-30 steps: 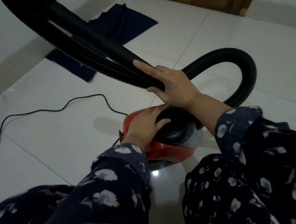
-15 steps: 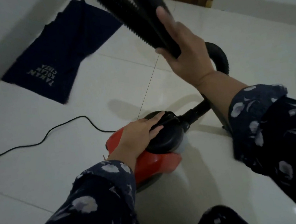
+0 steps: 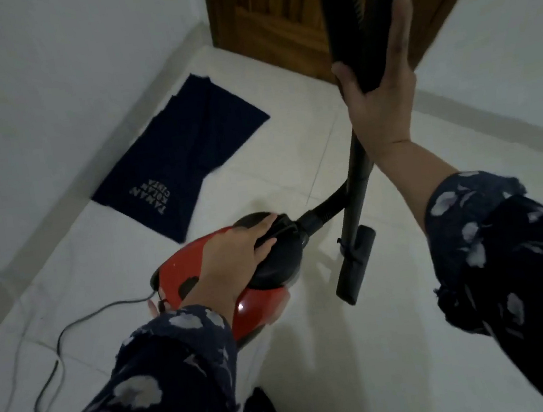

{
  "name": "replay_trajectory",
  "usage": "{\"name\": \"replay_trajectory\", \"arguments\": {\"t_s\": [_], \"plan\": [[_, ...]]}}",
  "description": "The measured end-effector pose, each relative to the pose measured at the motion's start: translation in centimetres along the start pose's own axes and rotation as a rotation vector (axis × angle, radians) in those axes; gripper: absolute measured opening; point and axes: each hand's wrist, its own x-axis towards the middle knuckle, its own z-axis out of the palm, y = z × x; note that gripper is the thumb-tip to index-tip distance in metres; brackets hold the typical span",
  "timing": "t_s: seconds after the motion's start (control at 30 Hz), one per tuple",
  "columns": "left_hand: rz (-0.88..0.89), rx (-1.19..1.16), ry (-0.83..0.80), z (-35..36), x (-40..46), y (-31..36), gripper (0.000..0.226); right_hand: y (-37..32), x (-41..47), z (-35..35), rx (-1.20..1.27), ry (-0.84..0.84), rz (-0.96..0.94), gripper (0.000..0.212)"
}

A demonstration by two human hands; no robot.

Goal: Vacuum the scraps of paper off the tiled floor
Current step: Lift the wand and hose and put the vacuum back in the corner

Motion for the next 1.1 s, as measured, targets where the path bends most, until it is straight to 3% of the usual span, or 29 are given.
{"name": "replay_trajectory", "arguments": {"t_s": [0.17,0.33,0.43,0.73,0.93,1.1], "plan": [[-0.052,0.0,0.015,-6.5,3.7,-2.8,0.051,0.4,4.9,4.3,0.009,-0.045,0.128,0.099],[-0.102,0.029,-0.039,-10.1,10.5,-4.6,0.049,3.8,9.3,10.0,-0.01,-0.108,0.241,0.075],[-0.126,0.049,-0.046,-11.3,16.0,-5.3,0.049,7.3,11.8,13.5,0.012,-0.141,0.286,0.072],[-0.225,-0.029,-0.014,-12.8,31.1,-9.5,0.05,16.8,19.6,24.3,0.065,-0.272,0.216,0.069],[-0.314,-0.035,-0.009,-14.3,39.7,-13.5,0.051,23.0,26.3,32.1,0.107,-0.221,0.203,0.067],[-0.383,-0.119,0.003,-14.4,46.8,-18.5,0.052,28.8,30.9,40.1,0.135,-0.15,0.217,0.083]]}}
